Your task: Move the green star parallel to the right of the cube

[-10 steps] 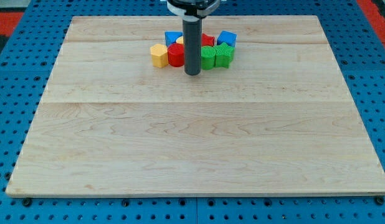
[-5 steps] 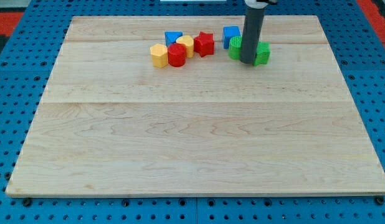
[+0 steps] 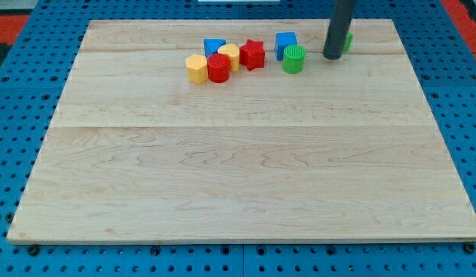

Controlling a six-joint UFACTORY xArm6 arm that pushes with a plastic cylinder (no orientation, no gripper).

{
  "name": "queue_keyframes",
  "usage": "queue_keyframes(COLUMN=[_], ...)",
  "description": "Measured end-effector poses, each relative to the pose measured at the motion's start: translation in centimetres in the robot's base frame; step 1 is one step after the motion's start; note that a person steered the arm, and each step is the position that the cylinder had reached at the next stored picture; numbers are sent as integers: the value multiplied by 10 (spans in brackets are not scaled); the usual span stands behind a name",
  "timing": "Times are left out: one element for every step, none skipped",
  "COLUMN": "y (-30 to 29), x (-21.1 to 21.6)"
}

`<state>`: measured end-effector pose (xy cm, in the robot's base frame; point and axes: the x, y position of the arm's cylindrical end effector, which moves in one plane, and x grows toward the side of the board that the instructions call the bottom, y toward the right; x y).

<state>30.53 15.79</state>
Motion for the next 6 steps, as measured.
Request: queue_keyframes(y=[16,75,92,41,7,7], x=[15,-7,-82,-97,-87,-76])
